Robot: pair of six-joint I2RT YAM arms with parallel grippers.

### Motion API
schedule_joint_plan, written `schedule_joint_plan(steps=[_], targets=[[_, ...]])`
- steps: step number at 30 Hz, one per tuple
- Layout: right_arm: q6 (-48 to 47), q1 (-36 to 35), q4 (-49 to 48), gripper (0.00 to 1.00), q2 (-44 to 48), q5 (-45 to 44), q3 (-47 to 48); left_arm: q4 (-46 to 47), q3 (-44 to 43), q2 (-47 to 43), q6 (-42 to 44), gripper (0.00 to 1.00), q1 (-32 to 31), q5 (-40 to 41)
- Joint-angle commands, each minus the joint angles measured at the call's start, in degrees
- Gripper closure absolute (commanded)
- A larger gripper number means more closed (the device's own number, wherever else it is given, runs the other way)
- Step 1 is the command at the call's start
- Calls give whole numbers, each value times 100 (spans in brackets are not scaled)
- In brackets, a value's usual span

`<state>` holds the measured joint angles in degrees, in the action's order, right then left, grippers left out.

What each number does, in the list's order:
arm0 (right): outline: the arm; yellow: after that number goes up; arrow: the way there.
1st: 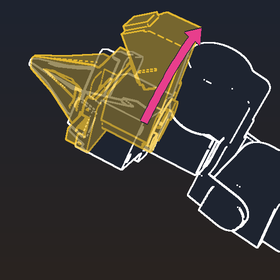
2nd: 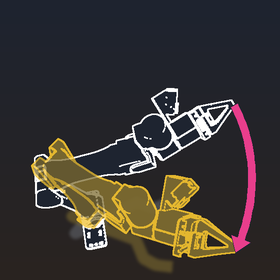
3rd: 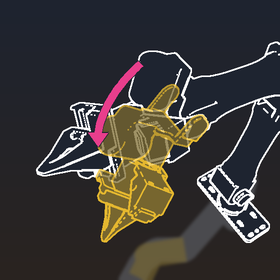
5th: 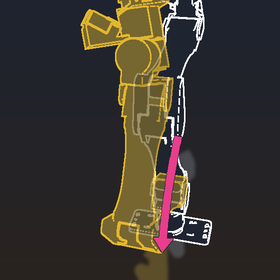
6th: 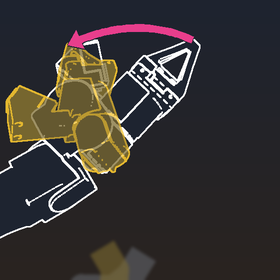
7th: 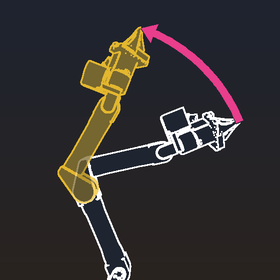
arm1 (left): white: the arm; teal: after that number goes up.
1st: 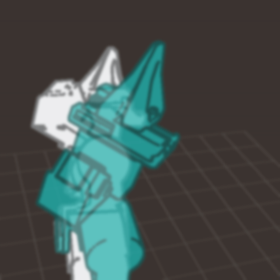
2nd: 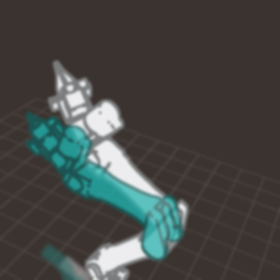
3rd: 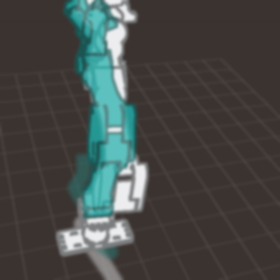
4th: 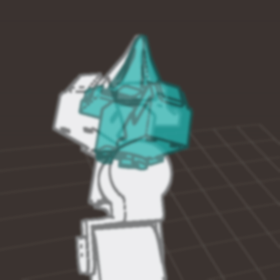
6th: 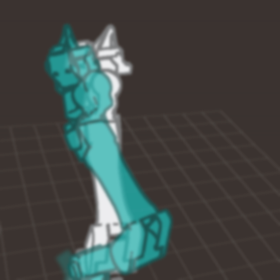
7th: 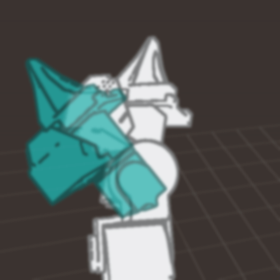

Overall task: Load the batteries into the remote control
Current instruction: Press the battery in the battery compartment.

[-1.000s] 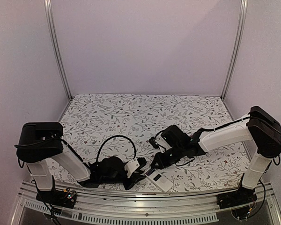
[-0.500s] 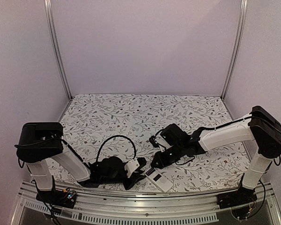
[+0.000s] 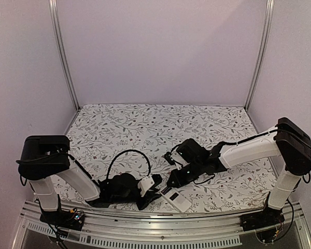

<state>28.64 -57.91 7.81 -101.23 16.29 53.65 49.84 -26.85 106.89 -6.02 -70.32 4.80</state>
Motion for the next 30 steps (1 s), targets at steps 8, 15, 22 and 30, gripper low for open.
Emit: schedule_joint_plan(steps=[8, 15, 22, 30], targets=[[-122, -87, 361, 90, -8, -197, 197, -159, 14, 127, -7, 76, 41, 46], [-144, -71, 522, 87, 119, -434, 316, -163, 22, 135, -7, 76, 39, 43], [-88, -71, 501, 85, -93, -408, 375, -168, 31, 130, -5, 76, 33, 43], [-85, -71, 439, 85, -186, -327, 322, -167, 28, 139, -6, 76, 36, 42]])
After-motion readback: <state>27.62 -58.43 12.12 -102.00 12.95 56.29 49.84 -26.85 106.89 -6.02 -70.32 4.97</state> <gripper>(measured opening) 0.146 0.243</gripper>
